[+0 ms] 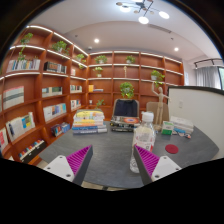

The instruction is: Pour water

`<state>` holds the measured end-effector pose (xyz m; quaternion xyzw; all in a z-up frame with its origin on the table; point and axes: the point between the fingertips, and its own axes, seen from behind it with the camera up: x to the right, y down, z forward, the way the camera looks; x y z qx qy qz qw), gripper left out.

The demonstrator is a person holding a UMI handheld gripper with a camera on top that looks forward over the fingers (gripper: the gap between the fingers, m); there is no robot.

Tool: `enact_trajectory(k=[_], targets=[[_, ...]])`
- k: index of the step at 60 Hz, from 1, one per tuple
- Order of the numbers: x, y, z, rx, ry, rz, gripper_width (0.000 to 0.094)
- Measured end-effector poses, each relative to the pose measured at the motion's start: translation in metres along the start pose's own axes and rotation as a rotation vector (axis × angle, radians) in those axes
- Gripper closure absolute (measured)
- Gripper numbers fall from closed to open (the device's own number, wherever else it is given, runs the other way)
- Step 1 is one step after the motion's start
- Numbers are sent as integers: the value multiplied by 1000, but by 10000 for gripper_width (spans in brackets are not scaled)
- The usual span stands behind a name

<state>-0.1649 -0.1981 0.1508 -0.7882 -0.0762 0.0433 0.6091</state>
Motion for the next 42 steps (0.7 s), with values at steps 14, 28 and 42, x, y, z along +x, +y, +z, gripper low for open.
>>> enact_trajectory(k=[14,28,42], targets=[[60,52,25,-71,103,12,67],[105,70,52,-97,136,59,72],[107,33,91,11,111,93,104]])
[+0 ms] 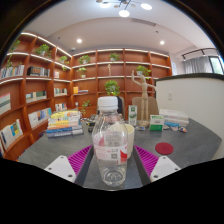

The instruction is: Pour water

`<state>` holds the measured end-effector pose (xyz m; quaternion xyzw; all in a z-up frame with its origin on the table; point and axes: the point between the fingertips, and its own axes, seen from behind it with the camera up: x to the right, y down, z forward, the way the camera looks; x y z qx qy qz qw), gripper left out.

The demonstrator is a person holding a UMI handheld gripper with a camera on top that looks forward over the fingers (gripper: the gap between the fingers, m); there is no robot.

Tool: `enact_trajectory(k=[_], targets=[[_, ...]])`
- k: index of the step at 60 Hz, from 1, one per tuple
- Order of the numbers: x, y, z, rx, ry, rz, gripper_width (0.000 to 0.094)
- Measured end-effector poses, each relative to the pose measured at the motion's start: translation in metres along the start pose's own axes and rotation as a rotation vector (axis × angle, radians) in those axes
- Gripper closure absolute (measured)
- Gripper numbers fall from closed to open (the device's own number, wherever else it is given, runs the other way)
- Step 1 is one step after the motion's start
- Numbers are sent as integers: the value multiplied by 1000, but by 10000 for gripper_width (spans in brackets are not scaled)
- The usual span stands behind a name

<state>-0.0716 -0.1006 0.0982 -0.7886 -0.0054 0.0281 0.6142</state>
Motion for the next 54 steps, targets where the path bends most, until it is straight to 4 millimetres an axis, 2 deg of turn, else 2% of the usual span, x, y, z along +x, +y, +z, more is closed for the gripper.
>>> enact_trajectory(k=[2,6,8,18,25,30,36,42,47,54], targets=[[1,-2,4,9,6,-11,172],[0,-4,8,20,12,-31,389],[-1,-5,8,25,13,-44,394],[-6,-5,11,61,4,-61,559],[-8,-7,10,58,8,-57,559],[-21,-5,10,49,-5,-33,559],[-53,-11,16,46,-75,142,560],[-81,-28,27,71,-135,343,559],[-106,-55,34,90,-202,578,560],[-121,-84,54,124,-284,959,560]])
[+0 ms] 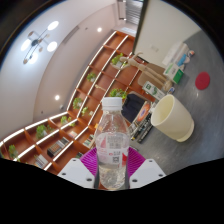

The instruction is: Pour water

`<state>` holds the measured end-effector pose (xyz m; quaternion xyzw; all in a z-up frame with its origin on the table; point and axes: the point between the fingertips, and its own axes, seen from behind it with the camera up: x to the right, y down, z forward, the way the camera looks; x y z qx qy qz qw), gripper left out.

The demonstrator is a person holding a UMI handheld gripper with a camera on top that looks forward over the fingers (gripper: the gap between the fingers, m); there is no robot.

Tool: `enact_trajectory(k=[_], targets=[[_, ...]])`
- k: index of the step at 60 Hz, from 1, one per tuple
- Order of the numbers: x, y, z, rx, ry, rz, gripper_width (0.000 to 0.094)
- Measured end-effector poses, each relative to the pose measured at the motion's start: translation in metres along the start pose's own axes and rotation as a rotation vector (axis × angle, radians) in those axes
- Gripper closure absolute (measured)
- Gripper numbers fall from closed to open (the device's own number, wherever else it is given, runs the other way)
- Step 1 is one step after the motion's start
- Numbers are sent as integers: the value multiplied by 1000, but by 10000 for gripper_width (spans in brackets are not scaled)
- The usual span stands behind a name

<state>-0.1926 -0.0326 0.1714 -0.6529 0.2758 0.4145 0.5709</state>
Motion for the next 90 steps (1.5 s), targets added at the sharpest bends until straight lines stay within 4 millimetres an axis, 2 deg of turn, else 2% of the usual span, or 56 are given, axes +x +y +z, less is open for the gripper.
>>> enact_trajectory(k=[4,5,6,12,13,14,20,31,37,45,54,61,66,73,76,77,79,84,86,87,90], targets=[[-6,-10,11,43,-33,207,560],[-14,-12,10,51,-37,261,560],[-8,-14,17,62,-52,307,560],[-5,-30,31,114,-97,545,561],[-16,-29,25,115,-94,582,561],[-8,-32,33,117,-100,608,560],[-3,-39,47,122,-114,758,548],[1,-69,55,193,-203,1057,548],[6,-77,54,217,-216,1135,548],[2,-83,50,222,-224,1131,548],[-5,-74,45,195,-173,984,546],[-8,-81,30,187,-47,595,545],[-12,-102,25,160,48,257,545],[-13,-157,15,181,141,-175,546],[-5,-179,12,178,204,-339,546],[6,-183,13,186,223,-398,546],[11,-196,12,179,283,-492,547],[42,-236,5,203,419,-699,538],[66,-248,4,207,469,-768,539],[63,-250,0,197,498,-791,538],[86,-260,-5,171,563,-857,538]])
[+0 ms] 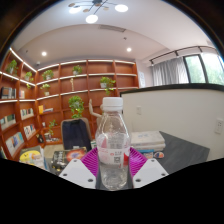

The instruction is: Pour water

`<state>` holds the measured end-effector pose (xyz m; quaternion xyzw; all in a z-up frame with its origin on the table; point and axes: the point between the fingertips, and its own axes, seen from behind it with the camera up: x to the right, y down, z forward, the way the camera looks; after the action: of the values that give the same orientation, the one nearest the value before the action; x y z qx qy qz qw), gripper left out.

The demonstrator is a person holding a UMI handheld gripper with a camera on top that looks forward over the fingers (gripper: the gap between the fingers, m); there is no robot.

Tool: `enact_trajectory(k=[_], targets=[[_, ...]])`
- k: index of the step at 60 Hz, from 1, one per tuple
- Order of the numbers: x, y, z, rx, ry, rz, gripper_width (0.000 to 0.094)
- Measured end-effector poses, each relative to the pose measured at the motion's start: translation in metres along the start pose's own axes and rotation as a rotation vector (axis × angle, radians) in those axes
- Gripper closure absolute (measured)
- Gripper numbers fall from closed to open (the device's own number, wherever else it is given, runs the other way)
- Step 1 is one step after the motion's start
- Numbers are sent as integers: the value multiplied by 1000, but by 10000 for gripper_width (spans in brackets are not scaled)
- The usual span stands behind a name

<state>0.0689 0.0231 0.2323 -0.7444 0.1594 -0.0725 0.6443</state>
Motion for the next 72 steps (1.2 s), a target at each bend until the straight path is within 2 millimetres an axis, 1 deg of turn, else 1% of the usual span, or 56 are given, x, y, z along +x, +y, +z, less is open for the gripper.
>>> enact_trajectory(k=[1,2,3,4,5,8,9,10,11,12,14,19,20,24,28,29,30,34,36,37,45,47,50,53,54,56,59,62,65,68,72], targets=[[12,9,9,0,16,-23,538],[20,12,12,-4,35,-41,539],[22,12,9,-12,54,-53,539],[39,27,24,-9,64,-64,538],[38,20,14,-20,76,-72,537],[53,32,20,-36,99,-90,539],[53,31,16,-44,110,-91,538],[63,43,27,-44,117,-91,538],[67,47,28,-47,124,-92,538],[74,56,36,-42,128,-96,538],[81,60,34,-46,140,-101,539],[95,78,43,-64,150,-105,537],[97,80,47,-63,150,-105,538],[103,96,53,-74,149,-95,538],[103,112,61,-94,134,-74,539],[104,113,57,-89,130,-66,531],[104,109,58,-62,128,-60,534],[102,110,57,-57,114,-46,535],[103,108,58,-63,106,-51,500],[99,111,60,-58,106,-52,500],[99,111,59,-56,109,-63,370],[98,117,60,-75,109,-55,316],[96,128,60,-109,103,-51,202],[96,135,58,-128,98,-49,107],[99,136,54,-133,98,-51,81],[99,139,51,-141,100,-55,49],[101,143,44,-147,111,-70,47],[105,149,31,-162,130,-82,48],[105,153,17,-170,134,-91,44],[101,160,4,-184,118,-91,44],[89,164,-22,-192,67,-87,44]])
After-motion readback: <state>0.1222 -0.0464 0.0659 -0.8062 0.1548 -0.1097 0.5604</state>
